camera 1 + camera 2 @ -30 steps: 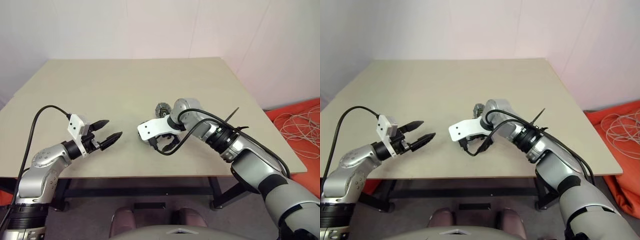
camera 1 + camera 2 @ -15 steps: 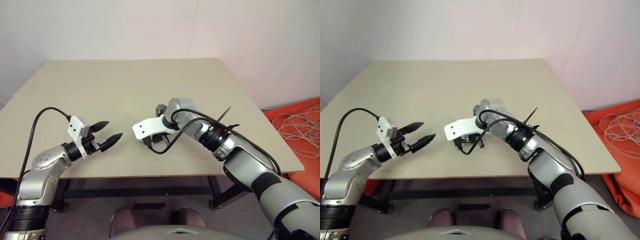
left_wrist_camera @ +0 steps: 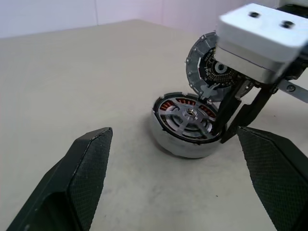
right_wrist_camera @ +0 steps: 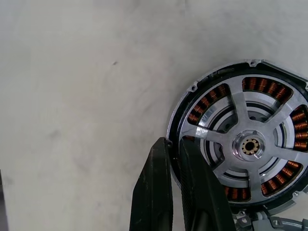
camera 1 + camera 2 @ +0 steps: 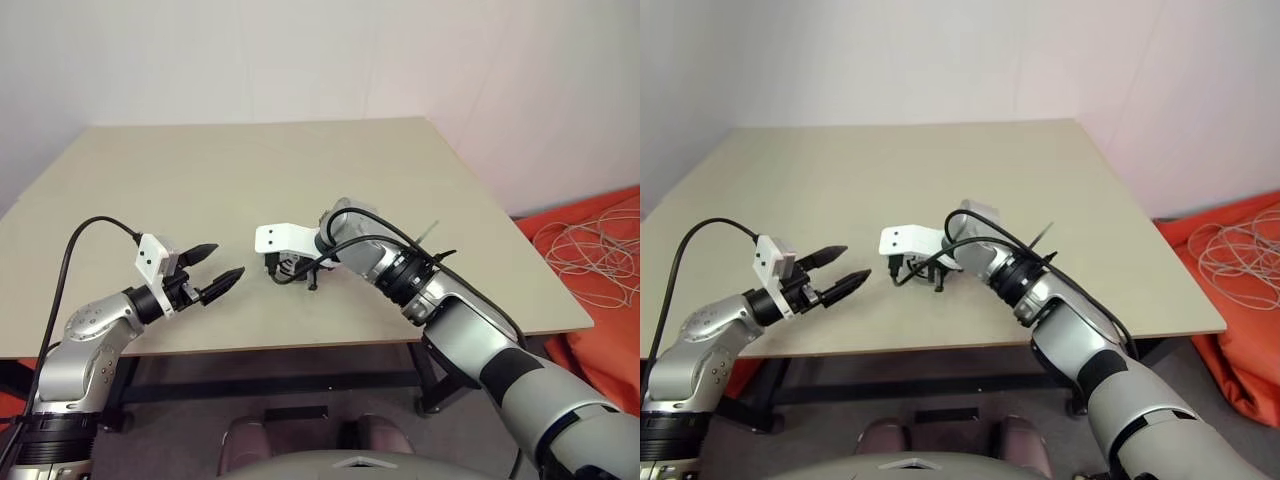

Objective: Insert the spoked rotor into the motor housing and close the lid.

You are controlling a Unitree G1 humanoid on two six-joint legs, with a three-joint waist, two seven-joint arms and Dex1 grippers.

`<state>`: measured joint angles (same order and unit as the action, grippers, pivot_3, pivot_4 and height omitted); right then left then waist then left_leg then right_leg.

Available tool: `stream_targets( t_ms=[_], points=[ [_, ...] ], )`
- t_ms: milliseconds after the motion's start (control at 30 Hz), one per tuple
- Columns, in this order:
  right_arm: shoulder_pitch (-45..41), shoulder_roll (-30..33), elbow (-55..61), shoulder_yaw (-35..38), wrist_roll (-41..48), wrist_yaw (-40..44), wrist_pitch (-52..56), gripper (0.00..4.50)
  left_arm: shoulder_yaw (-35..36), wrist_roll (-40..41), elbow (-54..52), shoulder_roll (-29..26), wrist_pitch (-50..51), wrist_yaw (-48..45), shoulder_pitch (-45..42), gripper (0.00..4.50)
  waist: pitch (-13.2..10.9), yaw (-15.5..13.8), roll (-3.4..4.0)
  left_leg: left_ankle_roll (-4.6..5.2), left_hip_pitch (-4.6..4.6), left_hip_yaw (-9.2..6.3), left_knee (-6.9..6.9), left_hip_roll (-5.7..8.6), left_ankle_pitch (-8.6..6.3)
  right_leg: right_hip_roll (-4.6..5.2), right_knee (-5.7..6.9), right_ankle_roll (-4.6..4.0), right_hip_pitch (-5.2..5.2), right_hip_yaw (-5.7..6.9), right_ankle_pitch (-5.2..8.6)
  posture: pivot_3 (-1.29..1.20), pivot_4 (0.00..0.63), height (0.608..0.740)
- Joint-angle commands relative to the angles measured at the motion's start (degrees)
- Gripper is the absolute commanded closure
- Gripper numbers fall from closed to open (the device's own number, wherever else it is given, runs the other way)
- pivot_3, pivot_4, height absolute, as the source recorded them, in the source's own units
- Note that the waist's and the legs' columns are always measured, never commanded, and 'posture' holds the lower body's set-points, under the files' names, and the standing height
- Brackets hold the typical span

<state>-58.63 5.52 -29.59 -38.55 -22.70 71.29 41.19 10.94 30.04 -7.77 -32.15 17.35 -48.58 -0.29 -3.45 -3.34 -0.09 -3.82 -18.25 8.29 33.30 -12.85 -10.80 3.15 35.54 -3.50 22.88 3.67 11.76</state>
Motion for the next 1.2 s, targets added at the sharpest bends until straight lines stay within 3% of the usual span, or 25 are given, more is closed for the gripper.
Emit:
stream_targets(
  t_ms=[33, 267, 367, 400, 767, 867, 967, 1200],
  points=[
    [-4.0, -2.4, -1.3, 3.8, 2.8, -2.0, 3.2, 4.48, 0.3, 0.0, -1.6, 0.0, -0.6, 0.3, -1.3, 0.1, 0.0, 0.2, 0.03, 0.0, 0.0, 0.0, 0.0, 0.0, 0.0, 0.0, -0.01, 0.0, 0.02, 0.0, 0.0, 0.0, 0.0, 0.74],
    [-6.3, -3.8, -3.5, 4.8, 7.4, 0.3, 4.7, 4.48, 0.2, 0.1, -2.0, -0.2, -0.1, 0.6, -1.7, 0.1, -0.1, 0.2, 0.06, -0.04, -0.14, 0.03, -0.07, 0.04, -0.03, 0.02, 0.05, -0.1, 0.14, -0.06, -0.06, 0.0, 0.0, 0.74],
    [-7.4, -3.6, -3.6, 4.9, 8.6, 0.1, 6.1, 4.48, 0.3, 0.2, -2.1, -0.3, 0.1, 0.7, -2.0, 0.1, -0.1, 0.2, 0.05, -0.17, -0.64, 0.03, -0.1, 0.02, -0.24, 0.01, 0.18, -0.63, 0.48, -0.05, -0.37, 0.0, 0.0, 0.74],
    [-7.5, -3.3, -3.2, 4.5, 8.6, 0.0, 5.9, 3.85, 0.3, 0.2, -2.1, -0.3, 0.2, 0.7, -2.0, 0.1, -0.1, 0.2, 0.07, -0.22, -0.74, 0.03, -0.12, 0.0, -0.32, -0.01, 0.2, -0.71, 0.52, -0.05, -0.41, 0.0, 0.0, 0.74],
    [-10.3, 0.6, 13.3, 3.5, 14.1, 4.0, 16.8, 0.14, 0.2, 0.1, -1.9, -0.3, 0.3, 0.7, -2.5, 0.1, -0.1, -0.3, 0.08, -0.44, -0.86, 0.03, -0.14, -0.07, -0.54, -0.12, 0.08, -0.85, 0.62, -0.04, -0.26, 0.0, 0.0, 0.74],
    [-11.5, 2.4, 19.4, 4.8, 16.6, 4.5, 16.6, 0.03, 0.1, 0.1, -1.8, -0.3, 0.5, 0.7, -2.7, 0.1, -0.1, -0.8, 0.08, -0.43, -0.76, 0.03, -0.15, -0.1, -0.55, -0.14, 0.13, -0.5, 0.6, -0.05, -0.06, 0.0, 0.0, 0.74],
    [-13.3, 2.0, 23.0, 13.9, 22.1, 2.0, 10.9, 0.03, 0.1, 0.3, -2.2, -0.4, 0.8, 0.8, -2.8, 0.1, -0.1, -1.0, 0.06, -0.44, -0.72, 0.03, -0.12, -0.09, -0.55, -0.14, 0.14, -0.47, 0.54, -0.06, -0.05, 0.0, 0.0, 0.74],
    [-17.6, 6.6, 6.0, 27.4, 24.3, -11.0, -6.0, 0.03, 0.7, 0.3, -2.7, -0.8, 1.0, 0.9, -2.7, 0.1, 0.0, -1.2, -0.05, -0.44, -0.54, 0.03, -0.03, -0.06, -0.54, -0.11, 0.13, -0.45, 0.37, -0.09, -0.04, 0.0, 0.0, 0.74]
  ],
)
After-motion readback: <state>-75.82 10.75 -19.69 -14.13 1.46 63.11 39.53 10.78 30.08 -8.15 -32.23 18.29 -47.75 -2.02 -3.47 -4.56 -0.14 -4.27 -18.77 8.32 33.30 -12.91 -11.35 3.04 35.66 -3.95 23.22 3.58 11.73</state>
